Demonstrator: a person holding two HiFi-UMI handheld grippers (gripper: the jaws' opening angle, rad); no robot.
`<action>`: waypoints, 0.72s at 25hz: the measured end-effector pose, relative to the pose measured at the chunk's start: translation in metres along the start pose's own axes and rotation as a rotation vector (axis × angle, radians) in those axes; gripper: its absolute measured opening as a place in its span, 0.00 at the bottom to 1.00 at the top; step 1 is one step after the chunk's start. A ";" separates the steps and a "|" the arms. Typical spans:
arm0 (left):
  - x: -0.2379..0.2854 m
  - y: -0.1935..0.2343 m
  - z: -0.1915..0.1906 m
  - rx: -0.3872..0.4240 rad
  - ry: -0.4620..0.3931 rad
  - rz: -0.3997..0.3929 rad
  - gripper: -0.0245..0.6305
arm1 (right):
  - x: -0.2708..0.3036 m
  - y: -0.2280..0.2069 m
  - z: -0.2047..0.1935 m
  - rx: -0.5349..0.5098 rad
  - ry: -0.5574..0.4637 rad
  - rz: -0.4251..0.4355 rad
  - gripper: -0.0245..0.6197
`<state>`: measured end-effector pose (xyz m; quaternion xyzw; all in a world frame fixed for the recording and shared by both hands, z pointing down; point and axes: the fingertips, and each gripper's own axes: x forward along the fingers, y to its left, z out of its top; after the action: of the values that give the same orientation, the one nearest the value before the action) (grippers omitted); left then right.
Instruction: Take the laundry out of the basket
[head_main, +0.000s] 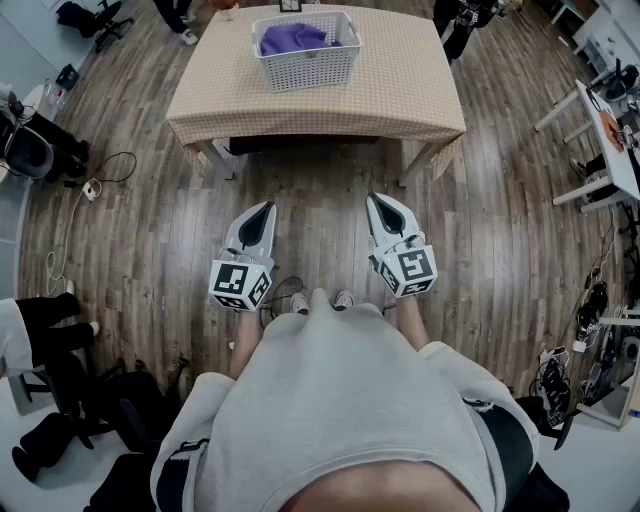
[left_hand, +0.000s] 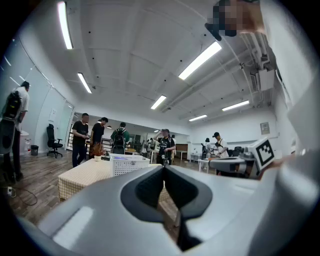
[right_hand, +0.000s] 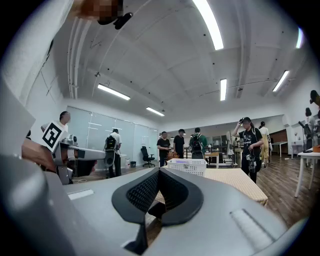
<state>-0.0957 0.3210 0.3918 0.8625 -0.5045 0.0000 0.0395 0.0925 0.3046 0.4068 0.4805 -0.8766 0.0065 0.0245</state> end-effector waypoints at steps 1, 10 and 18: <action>0.000 -0.002 -0.001 -0.001 0.000 -0.001 0.05 | -0.001 -0.001 -0.002 0.000 0.001 0.000 0.04; 0.003 -0.008 -0.001 -0.005 -0.003 0.009 0.05 | -0.005 -0.007 -0.005 0.004 0.003 0.012 0.04; 0.013 -0.024 -0.002 -0.001 0.004 0.020 0.05 | -0.013 -0.023 -0.007 0.050 -0.003 0.044 0.04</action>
<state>-0.0683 0.3216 0.3928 0.8574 -0.5130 0.0016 0.0410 0.1190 0.3036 0.4125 0.4614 -0.8867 0.0282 0.0112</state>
